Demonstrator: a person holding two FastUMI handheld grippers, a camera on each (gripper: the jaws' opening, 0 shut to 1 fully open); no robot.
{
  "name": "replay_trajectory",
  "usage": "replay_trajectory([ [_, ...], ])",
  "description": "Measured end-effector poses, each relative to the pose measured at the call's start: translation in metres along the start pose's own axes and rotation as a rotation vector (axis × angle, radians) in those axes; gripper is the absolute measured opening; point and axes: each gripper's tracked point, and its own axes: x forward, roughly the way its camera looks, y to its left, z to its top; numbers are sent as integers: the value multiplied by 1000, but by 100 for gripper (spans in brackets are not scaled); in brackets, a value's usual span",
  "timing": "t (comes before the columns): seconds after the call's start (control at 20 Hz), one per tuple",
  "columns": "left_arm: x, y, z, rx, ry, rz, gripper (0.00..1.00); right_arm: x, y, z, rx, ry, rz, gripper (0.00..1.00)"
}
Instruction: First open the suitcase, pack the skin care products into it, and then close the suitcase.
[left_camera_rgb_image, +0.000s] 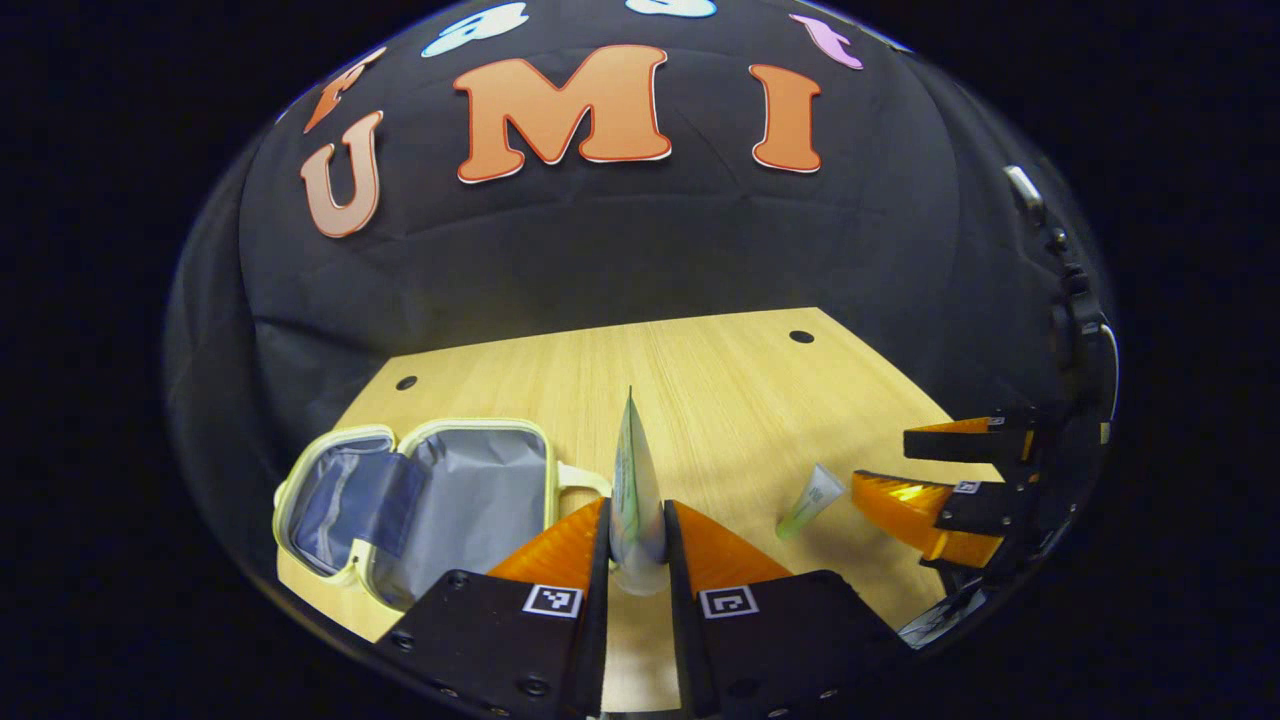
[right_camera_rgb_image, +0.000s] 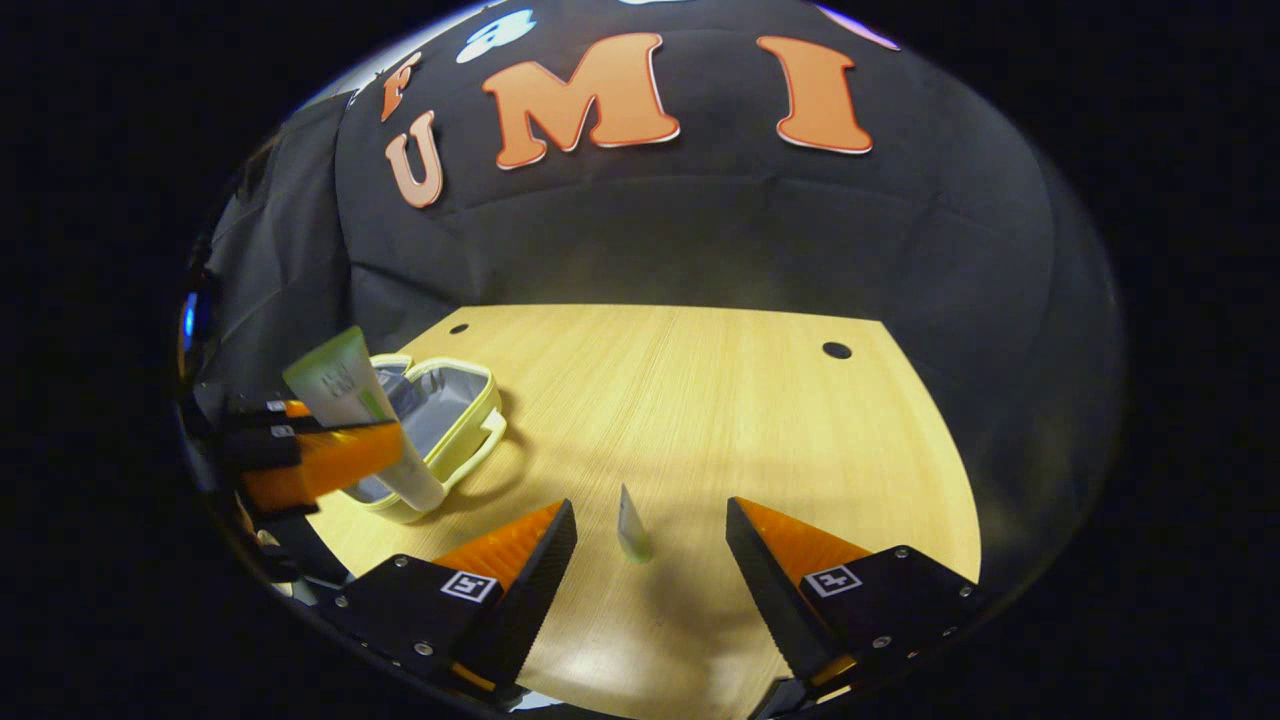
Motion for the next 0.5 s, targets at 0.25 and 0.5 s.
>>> replay_trajectory([
  [0.25,-11,10,-18,-40,55,-17,29,39,1,-38,-15,127,16,92],
  [0.5,-17,24,-35,-24,102,-16,28,70,2,-56,-71,194,21,67],
])
